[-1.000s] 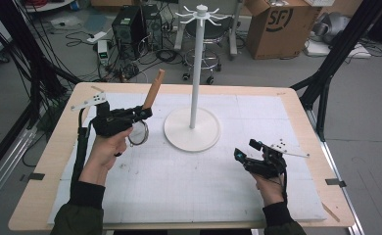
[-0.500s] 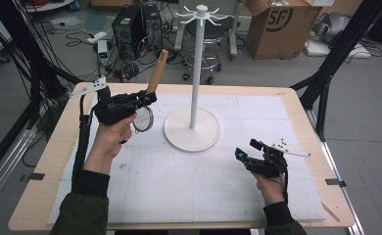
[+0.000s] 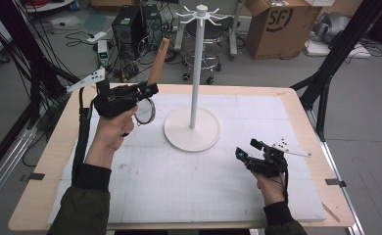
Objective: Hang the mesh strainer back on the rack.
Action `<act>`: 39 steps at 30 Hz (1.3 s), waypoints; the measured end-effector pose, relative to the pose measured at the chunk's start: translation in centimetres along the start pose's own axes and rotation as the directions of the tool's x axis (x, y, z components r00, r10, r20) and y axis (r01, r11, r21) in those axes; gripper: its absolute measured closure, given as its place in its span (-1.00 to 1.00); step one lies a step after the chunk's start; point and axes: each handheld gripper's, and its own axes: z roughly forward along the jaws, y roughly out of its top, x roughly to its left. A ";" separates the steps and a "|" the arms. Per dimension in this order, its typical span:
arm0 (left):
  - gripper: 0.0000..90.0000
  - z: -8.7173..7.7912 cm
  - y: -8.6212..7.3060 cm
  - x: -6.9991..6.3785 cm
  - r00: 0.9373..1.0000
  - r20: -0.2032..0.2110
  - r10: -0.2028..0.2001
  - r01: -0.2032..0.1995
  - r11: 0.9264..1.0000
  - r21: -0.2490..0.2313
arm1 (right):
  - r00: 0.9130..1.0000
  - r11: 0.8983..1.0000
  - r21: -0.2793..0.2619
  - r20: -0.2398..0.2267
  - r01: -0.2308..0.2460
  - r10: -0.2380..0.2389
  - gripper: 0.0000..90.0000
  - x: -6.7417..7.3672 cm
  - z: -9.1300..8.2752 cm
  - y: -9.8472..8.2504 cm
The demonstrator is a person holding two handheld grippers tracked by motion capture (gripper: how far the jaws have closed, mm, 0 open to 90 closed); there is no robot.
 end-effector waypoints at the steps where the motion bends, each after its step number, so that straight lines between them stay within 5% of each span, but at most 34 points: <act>1: 0.59 0.1 0.1 0.1 1.000 0.002 0.002 -0.002 1.000 0.002 | 1.000 1.000 -0.002 0.000 0.002 -0.002 -0.65 0.0 0.0 0.0; 14: 0.59 1.6 1.5 0.0 0.999 0.034 0.008 -0.006 0.999 -0.046 | 1.000 1.000 -0.012 -0.002 -0.004 0.004 -0.65 -0.3 -0.1 0.0; 30: 0.58 3.9 3.2 0.6 0.999 0.026 0.030 -0.029 0.999 -0.027 | 1.000 1.000 -0.010 0.002 -0.003 0.003 -0.65 -0.4 -0.4 0.1; 39: 0.58 4.4 3.2 1.2 0.999 0.044 0.001 0.000 1.000 -0.021 | 1.000 1.000 -0.005 -0.001 -0.005 0.005 -0.65 -0.3 -0.4 -0.1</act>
